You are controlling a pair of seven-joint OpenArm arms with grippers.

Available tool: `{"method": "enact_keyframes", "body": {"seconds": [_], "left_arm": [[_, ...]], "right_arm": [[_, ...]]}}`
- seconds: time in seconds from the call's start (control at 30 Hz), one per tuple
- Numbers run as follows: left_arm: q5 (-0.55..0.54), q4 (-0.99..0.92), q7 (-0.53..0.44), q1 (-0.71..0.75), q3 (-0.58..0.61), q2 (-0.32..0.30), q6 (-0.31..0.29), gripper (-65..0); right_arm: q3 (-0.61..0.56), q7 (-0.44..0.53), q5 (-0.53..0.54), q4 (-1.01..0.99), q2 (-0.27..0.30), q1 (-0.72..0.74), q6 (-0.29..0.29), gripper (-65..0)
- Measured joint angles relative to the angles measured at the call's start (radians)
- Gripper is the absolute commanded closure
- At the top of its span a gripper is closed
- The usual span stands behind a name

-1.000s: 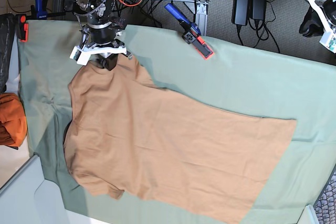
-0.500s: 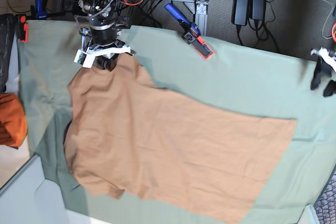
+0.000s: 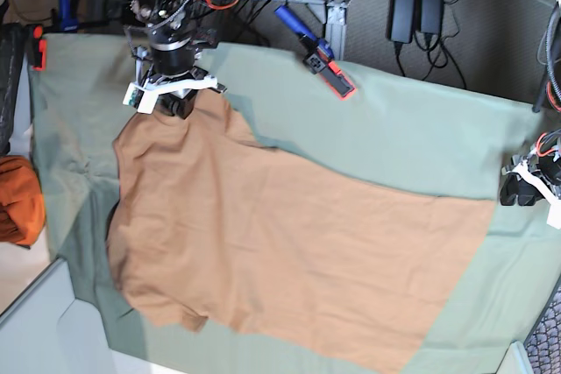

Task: Fold the T-shirt properly
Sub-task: 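Grasp the shirt's hem corner with the left gripper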

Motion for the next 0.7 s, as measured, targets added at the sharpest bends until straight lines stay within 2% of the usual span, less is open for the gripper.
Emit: {"method": "enact_keyframes", "body": {"seconds": [0.17, 0.4, 0.67, 0.7], "left_arm": [[-0.006, -0.069, 0.002, -0.075, 0.014, 0.055, -0.002, -32.7], [-0.010, -0.088, 0.000, -0.093, 0.014, 0.092, -0.006, -32.7], [-0.016, -0.086, -0.009, -0.096, 0.092, 0.101, -0.014, -32.5], [-0.017, -0.086, -0.010, -0.096, 0.092, 0.104, -0.014, -30.5]], "right_arm": [[0.000, 0.000, 0.000, 0.000, 0.000, -0.006, 0.000, 0.0], [0.000, 0.000, 0.000, 0.000, 0.000, -0.014, 0.000, 0.0], [0.000, 0.000, 0.000, 0.000, 0.000, -0.014, 0.000, 0.0], [0.000, 0.000, 0.000, 0.000, 0.000, -0.014, 0.000, 0.0]]}}
